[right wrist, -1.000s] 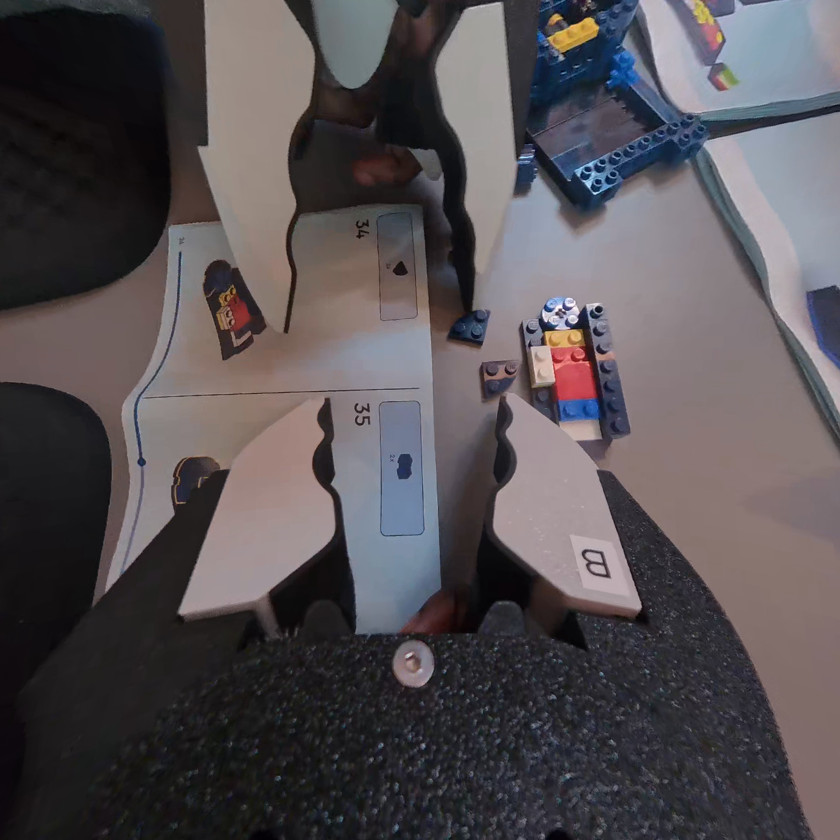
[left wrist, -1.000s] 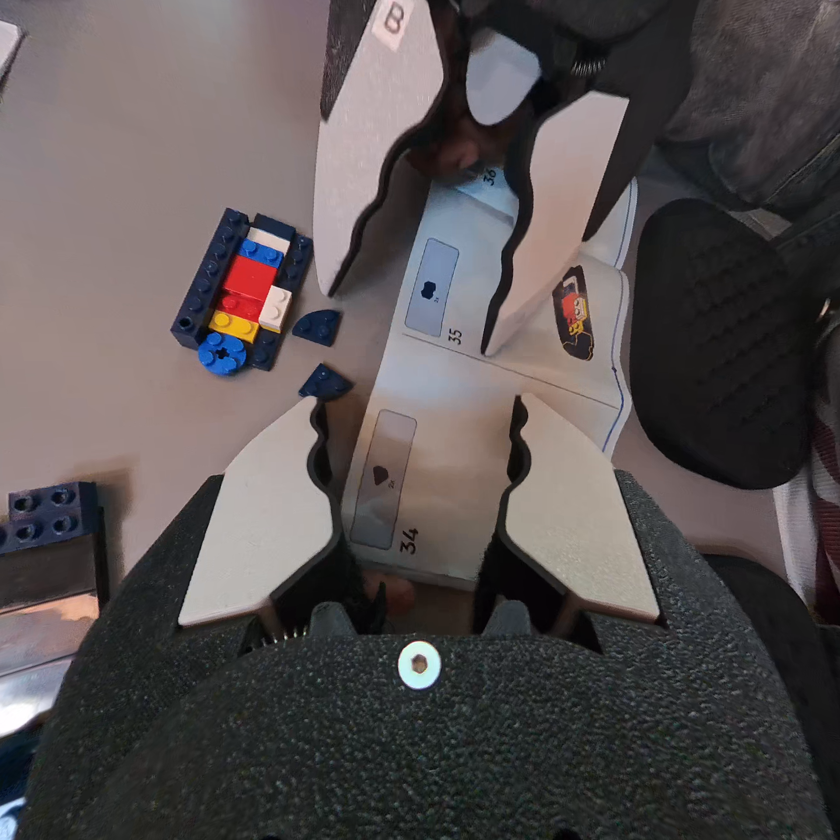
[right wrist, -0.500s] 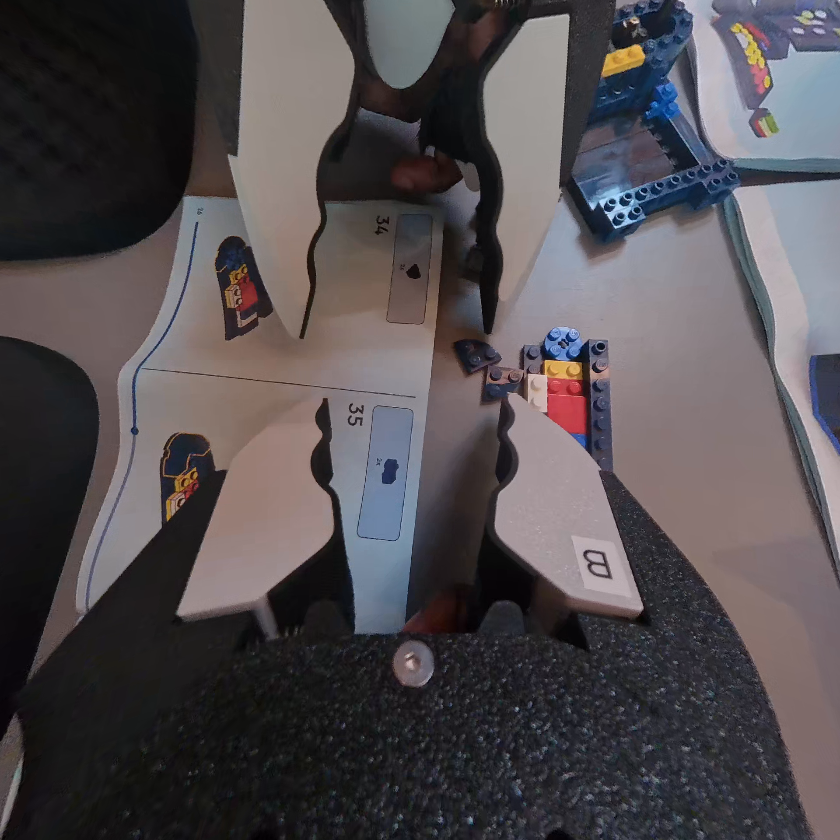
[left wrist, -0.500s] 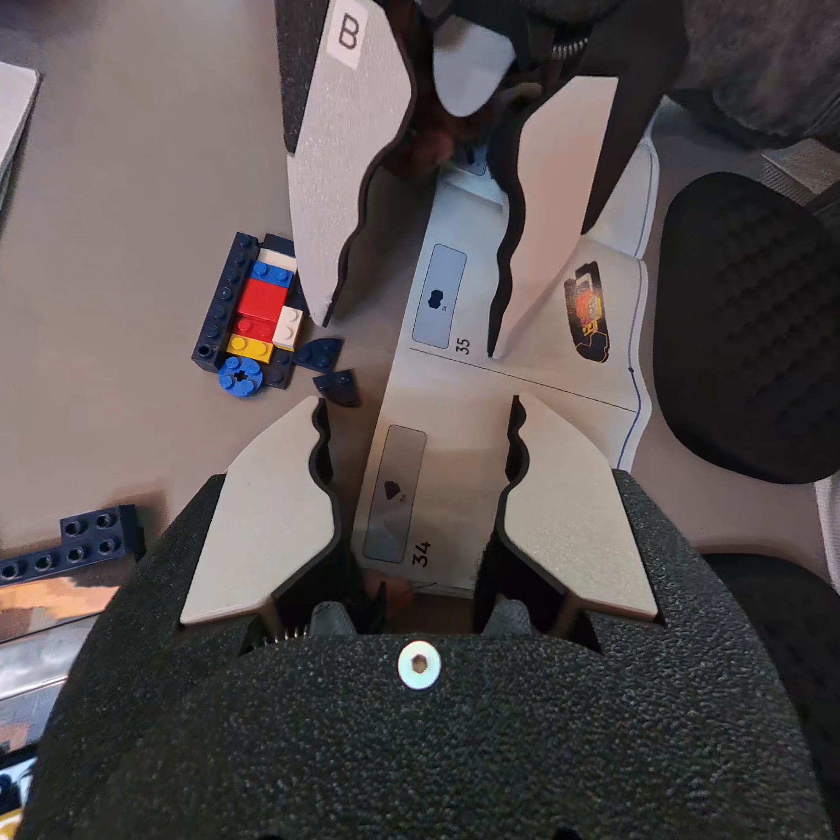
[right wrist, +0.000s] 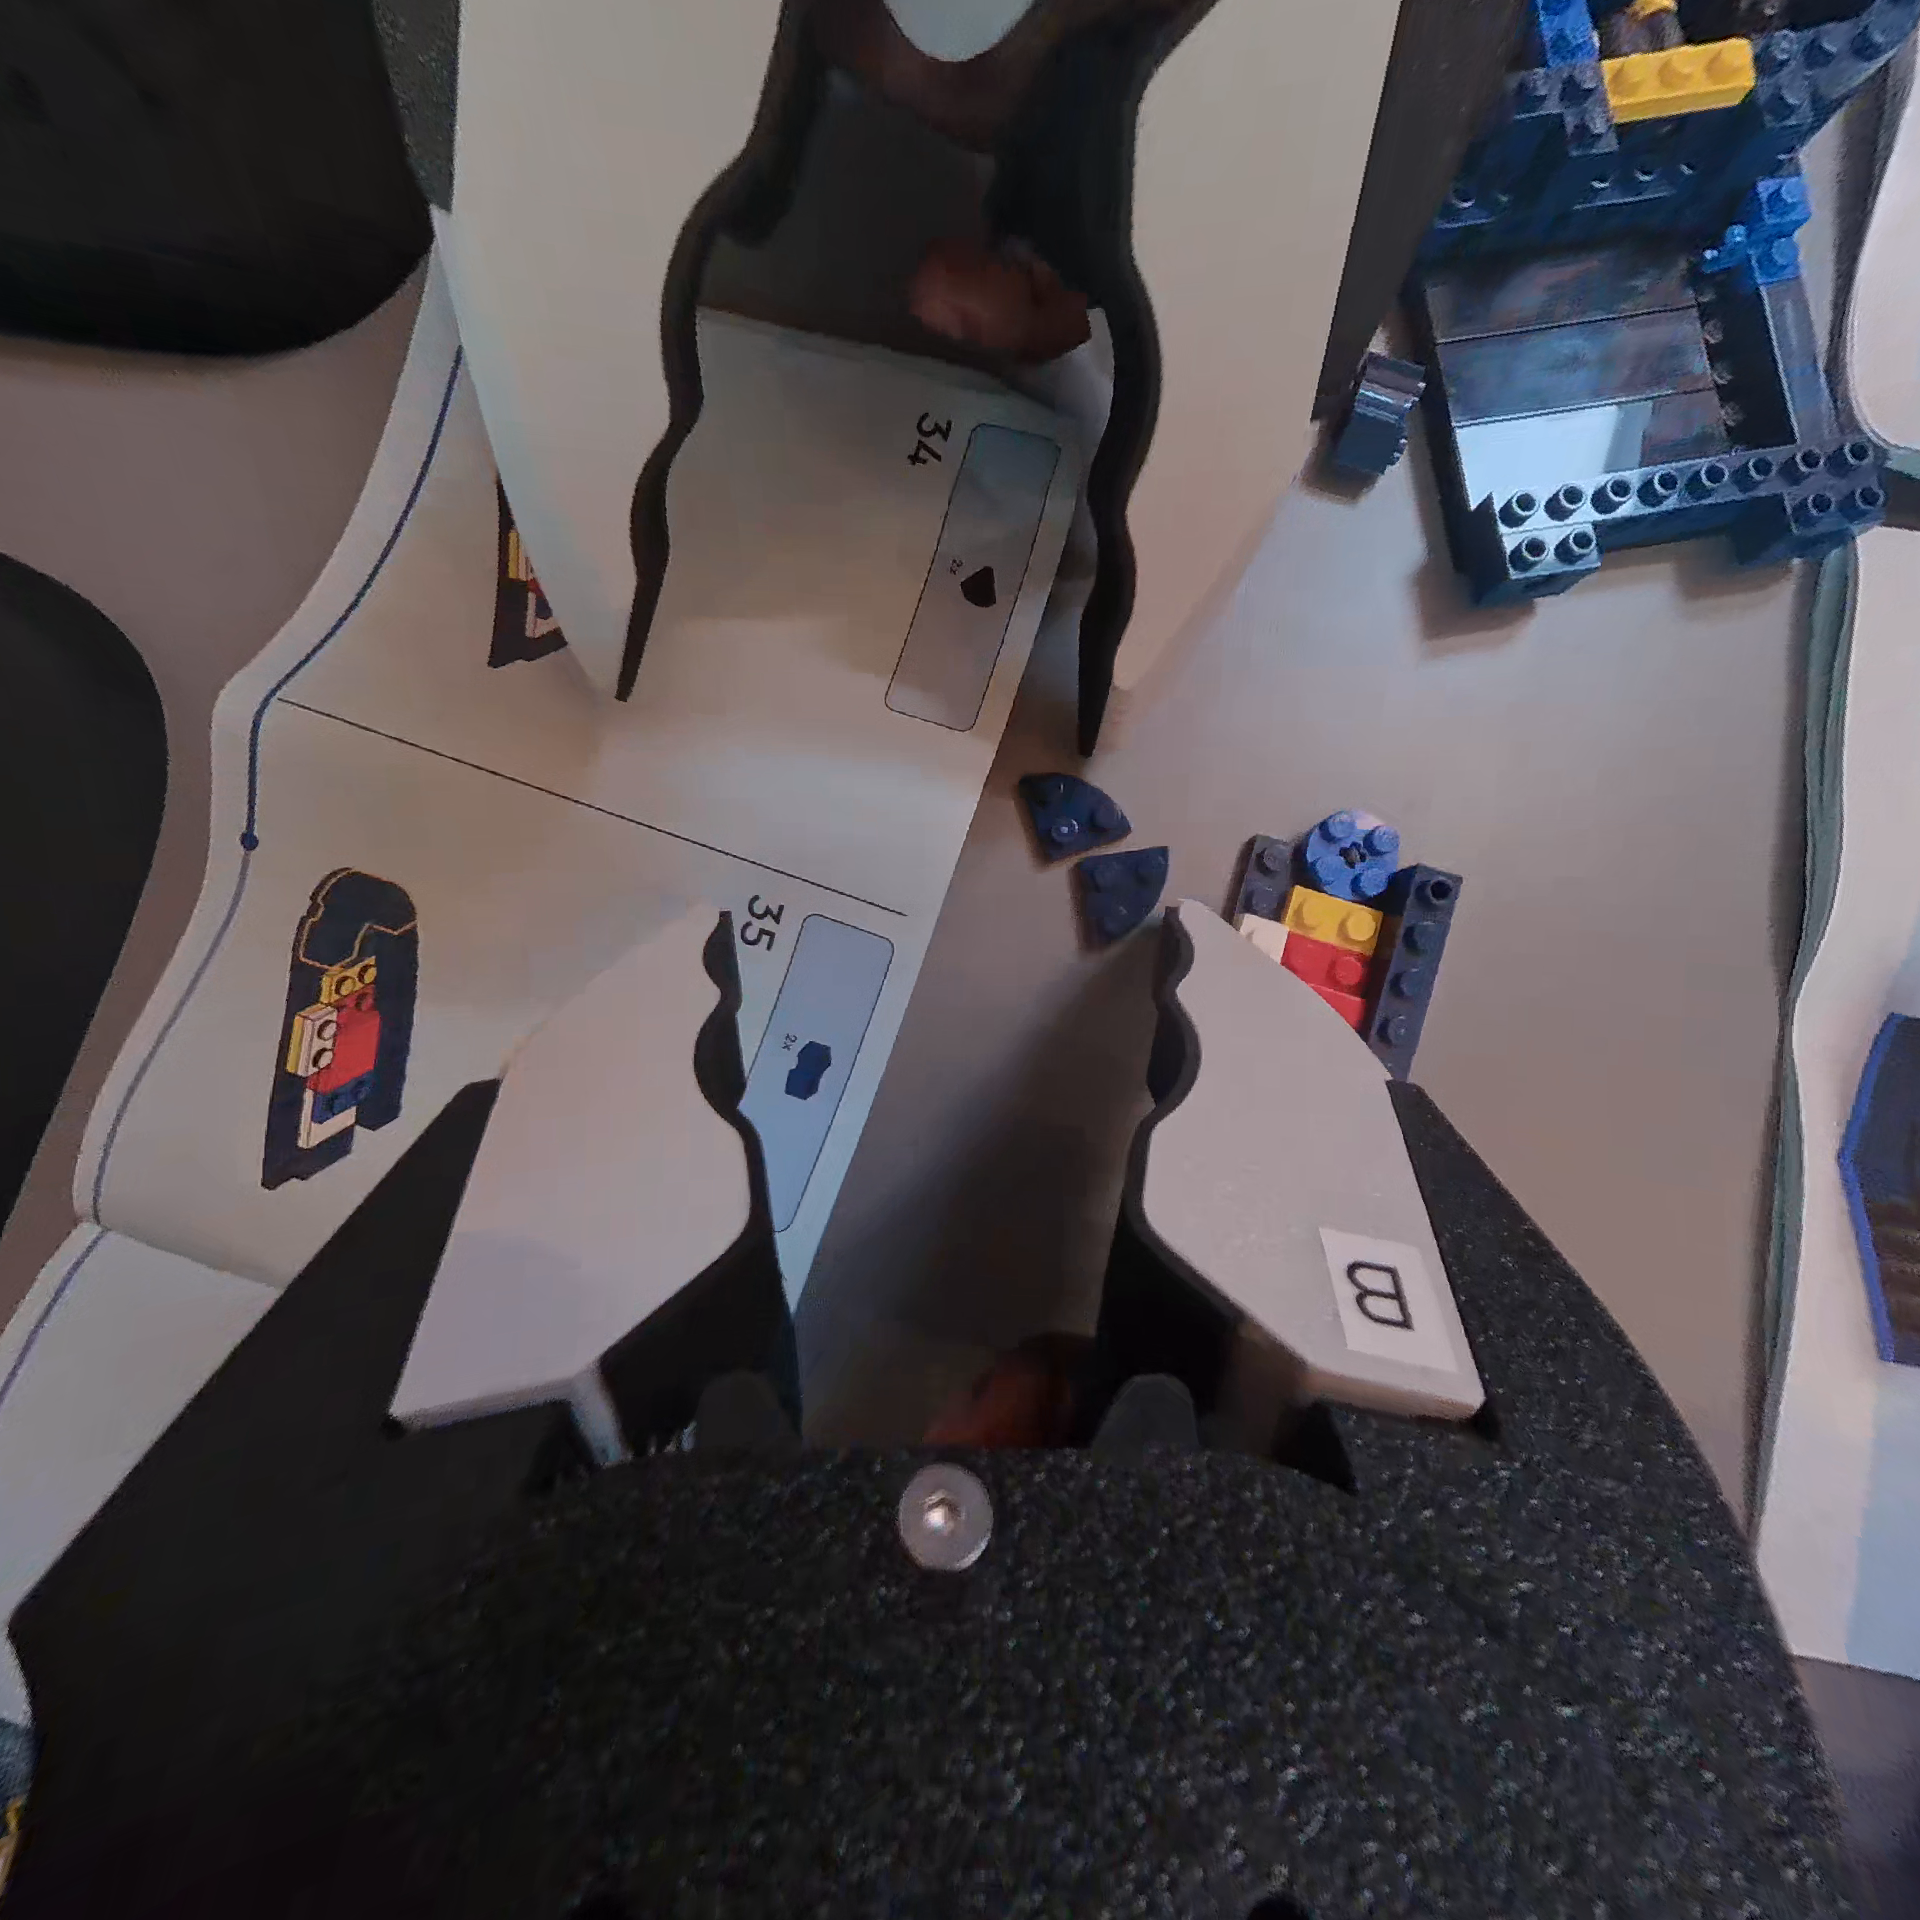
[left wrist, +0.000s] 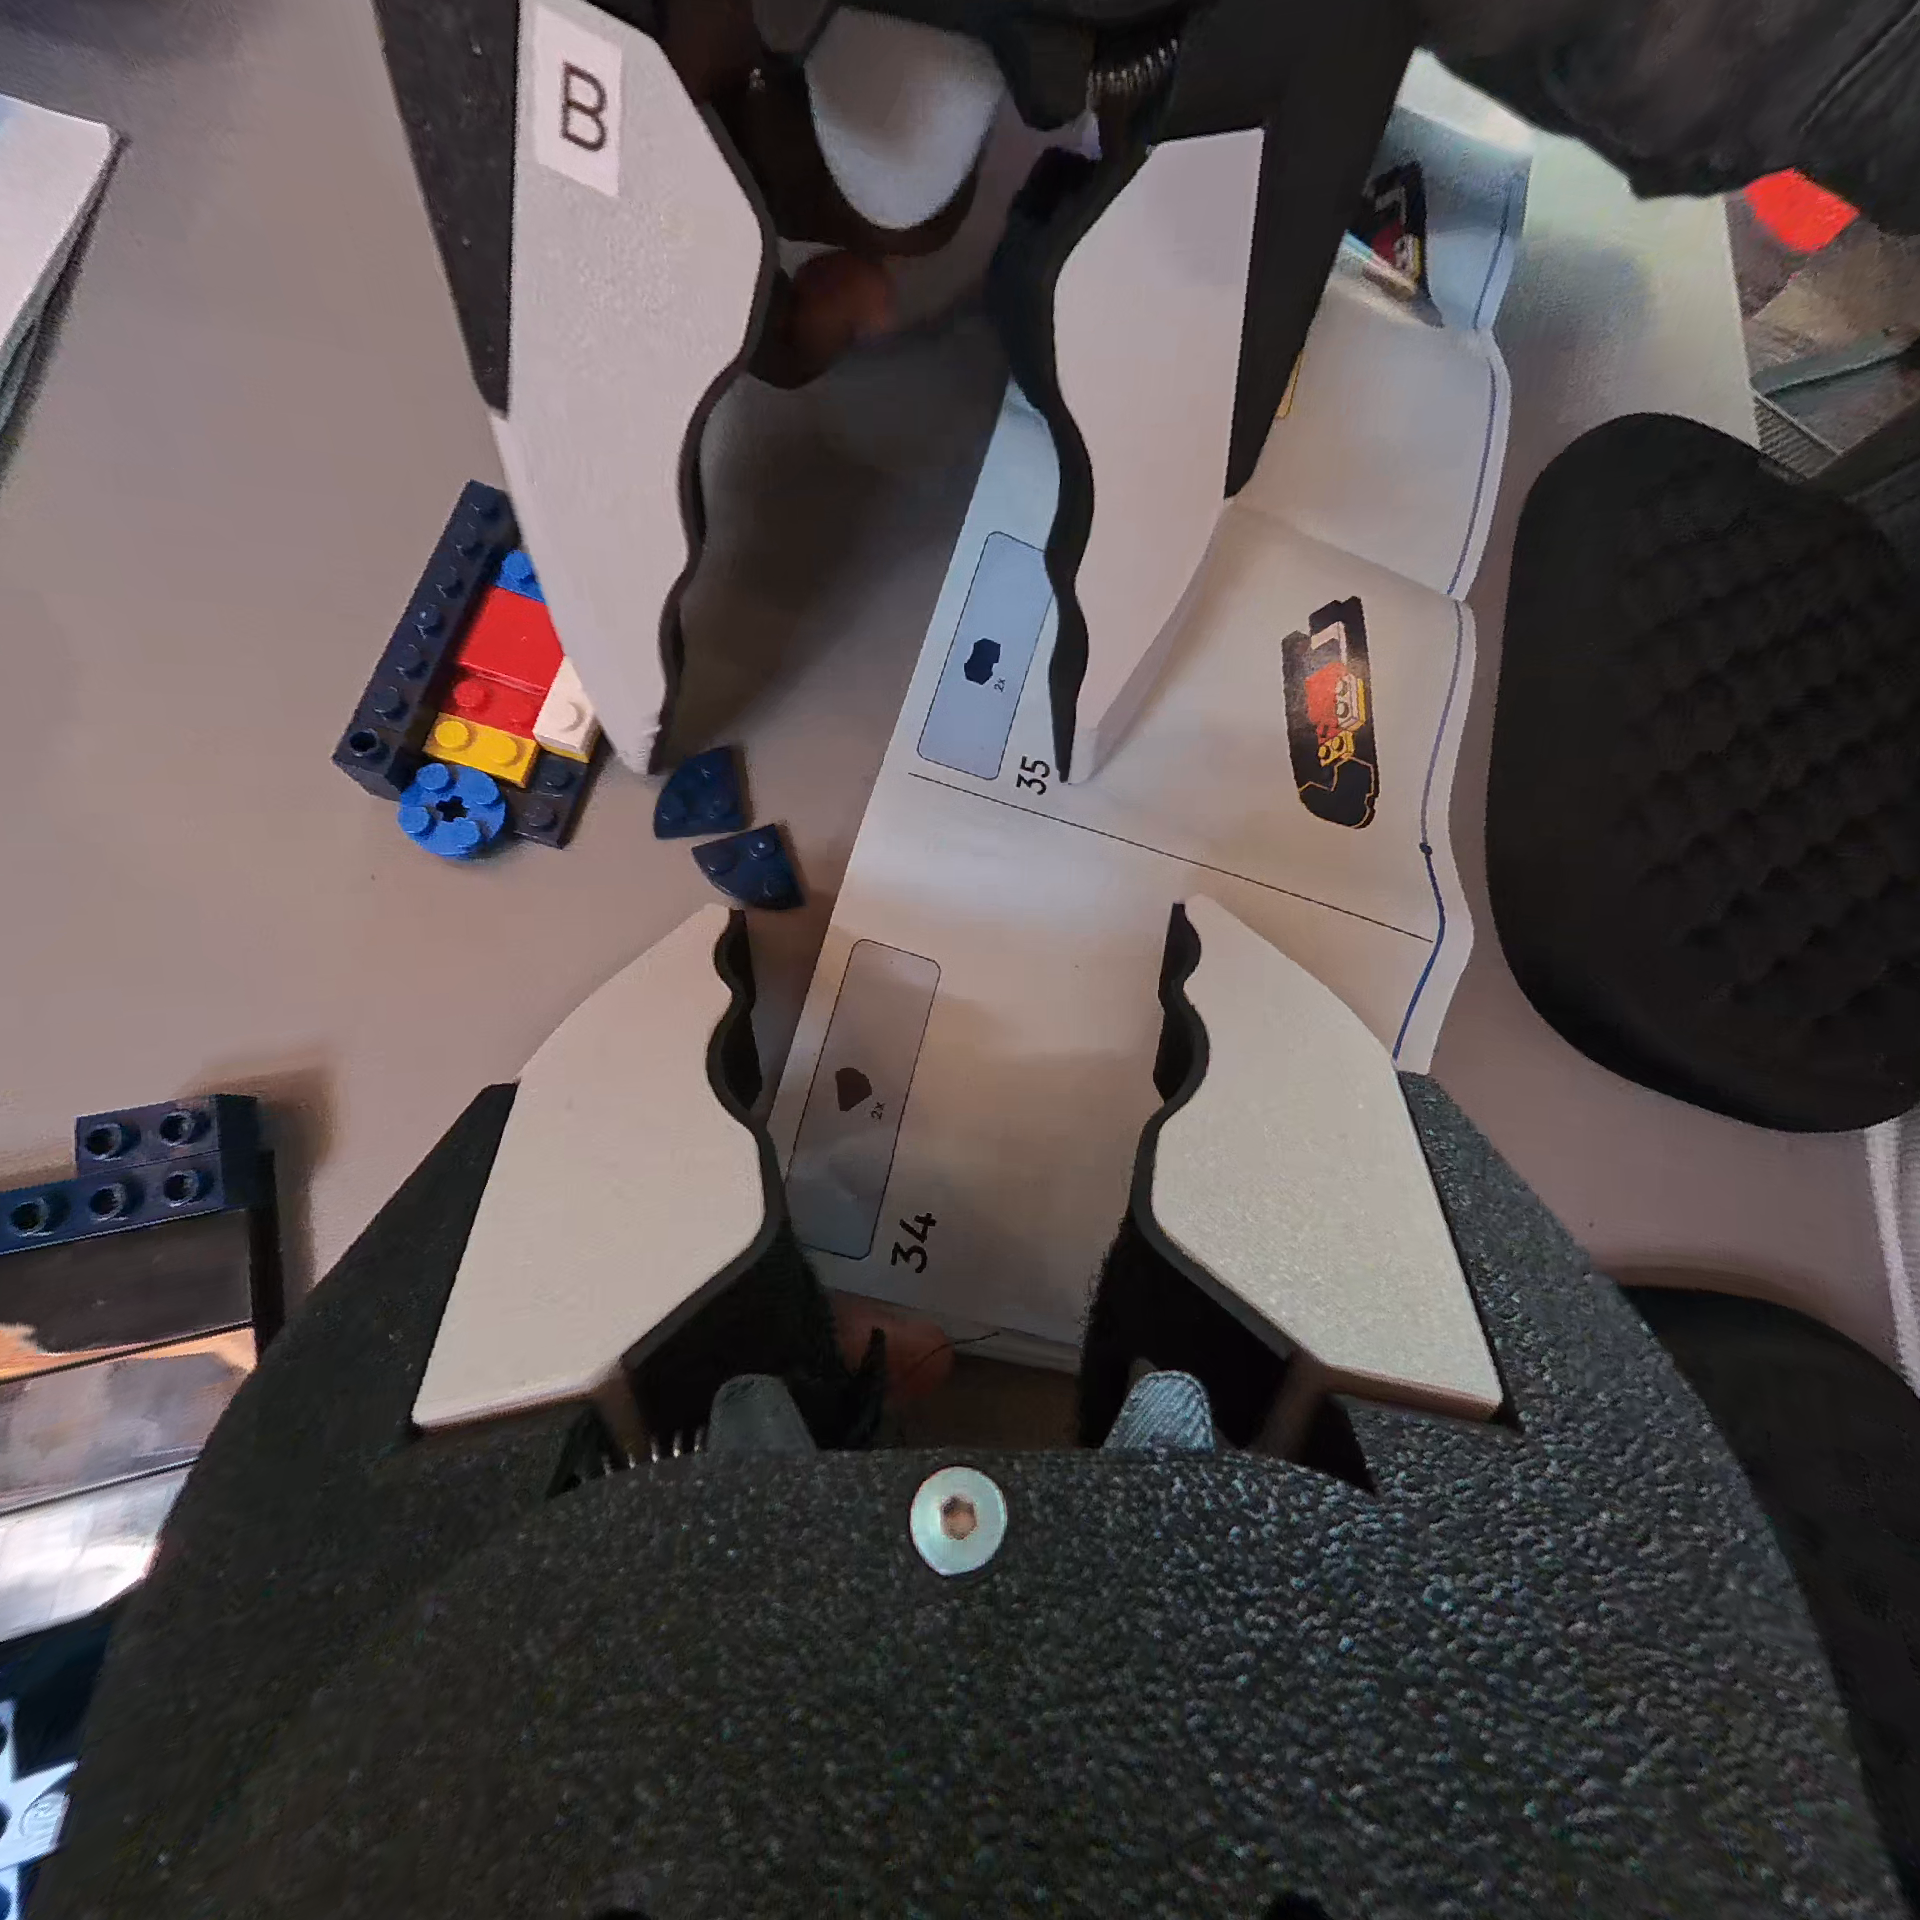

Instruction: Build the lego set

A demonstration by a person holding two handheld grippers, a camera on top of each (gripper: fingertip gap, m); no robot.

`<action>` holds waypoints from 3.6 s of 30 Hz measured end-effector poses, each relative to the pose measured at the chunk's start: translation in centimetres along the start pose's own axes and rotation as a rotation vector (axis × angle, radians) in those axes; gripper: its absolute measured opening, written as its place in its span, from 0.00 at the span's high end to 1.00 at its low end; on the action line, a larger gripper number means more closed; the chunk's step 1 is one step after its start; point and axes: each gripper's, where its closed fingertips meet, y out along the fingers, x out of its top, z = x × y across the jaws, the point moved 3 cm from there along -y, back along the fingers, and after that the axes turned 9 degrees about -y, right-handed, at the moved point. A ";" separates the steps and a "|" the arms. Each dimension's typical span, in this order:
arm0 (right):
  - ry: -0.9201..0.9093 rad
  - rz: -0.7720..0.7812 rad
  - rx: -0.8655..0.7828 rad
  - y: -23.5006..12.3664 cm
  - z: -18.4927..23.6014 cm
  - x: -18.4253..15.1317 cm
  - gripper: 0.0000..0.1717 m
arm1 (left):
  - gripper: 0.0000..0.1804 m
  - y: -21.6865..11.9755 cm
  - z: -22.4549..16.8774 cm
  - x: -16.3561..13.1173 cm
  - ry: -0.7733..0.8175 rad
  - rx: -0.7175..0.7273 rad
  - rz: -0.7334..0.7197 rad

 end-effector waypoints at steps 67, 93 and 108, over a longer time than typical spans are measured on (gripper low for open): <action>0.048 -0.031 -0.046 -0.2 0.3 -0.3 0.58 | 0.59 1.3 -0.9 0.7 -0.026 -0.036 -0.037; 0.054 -0.117 -0.106 -2.3 -0.7 -0.4 0.60 | 0.59 1.7 -0.8 1.2 -0.047 -0.028 -0.054; 0.087 0.061 -0.239 -1.6 -4.9 -2.4 0.79 | 0.60 0.1 -0.7 0.2 -0.034 -0.004 -0.071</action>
